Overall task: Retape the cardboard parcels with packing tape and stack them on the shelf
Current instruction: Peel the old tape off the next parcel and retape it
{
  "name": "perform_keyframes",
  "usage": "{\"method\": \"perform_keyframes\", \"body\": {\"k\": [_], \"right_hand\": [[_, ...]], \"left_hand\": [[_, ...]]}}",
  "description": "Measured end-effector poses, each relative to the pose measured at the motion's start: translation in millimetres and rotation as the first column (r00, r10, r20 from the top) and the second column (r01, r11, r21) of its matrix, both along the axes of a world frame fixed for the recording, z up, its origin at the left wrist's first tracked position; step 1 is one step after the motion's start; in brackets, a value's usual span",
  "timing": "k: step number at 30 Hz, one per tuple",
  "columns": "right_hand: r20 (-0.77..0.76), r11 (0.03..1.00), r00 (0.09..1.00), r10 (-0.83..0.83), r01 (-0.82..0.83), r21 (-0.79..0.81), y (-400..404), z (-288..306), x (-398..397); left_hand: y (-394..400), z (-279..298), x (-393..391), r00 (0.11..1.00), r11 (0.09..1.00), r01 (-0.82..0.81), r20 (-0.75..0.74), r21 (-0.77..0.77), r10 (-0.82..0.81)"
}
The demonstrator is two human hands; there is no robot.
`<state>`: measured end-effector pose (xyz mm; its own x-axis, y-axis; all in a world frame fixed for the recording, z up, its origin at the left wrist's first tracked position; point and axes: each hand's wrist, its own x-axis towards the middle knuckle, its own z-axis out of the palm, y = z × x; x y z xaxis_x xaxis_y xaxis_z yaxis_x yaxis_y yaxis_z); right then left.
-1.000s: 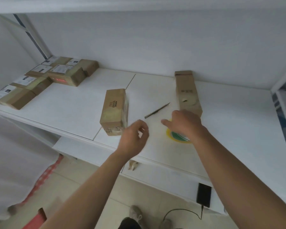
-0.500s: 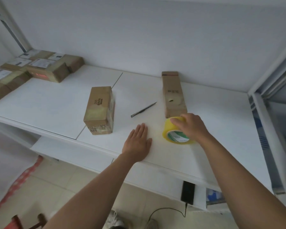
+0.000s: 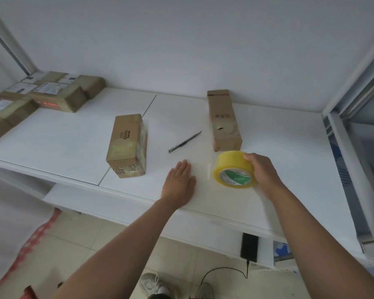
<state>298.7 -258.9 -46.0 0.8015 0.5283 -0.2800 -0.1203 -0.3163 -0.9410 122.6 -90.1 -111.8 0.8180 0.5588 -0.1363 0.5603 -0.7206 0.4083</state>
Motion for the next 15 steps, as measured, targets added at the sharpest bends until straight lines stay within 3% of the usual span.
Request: {"method": "perform_keyframes", "body": {"k": [4, 8, 10, 15], "right_hand": [[0.024, 1.0, 1.0, -0.005, 0.005, -0.022, 2, 4, 0], [-0.054, 0.999, 0.998, -0.033, 0.034, 0.014, 0, 4, 3], [-0.039, 1.0, 0.999, -0.014, 0.014, 0.002, 0, 7, 2], [-0.063, 1.0, 0.998, -0.015, 0.016, 0.008, -1, 9, 1]], "left_hand": [[-2, 8, 8, 0.958, 0.968, -0.116, 0.233, -0.223, 0.168], [-9, 20, 24, 0.871, 0.781, -0.169, 0.281, -0.601, 0.404], [-7, 22, 32, 0.884, 0.743, -0.147, 0.251, -0.653, 0.395], [5, 32, 52, 0.969, 0.721, -0.015, 0.167, -0.693, 0.182]]}}
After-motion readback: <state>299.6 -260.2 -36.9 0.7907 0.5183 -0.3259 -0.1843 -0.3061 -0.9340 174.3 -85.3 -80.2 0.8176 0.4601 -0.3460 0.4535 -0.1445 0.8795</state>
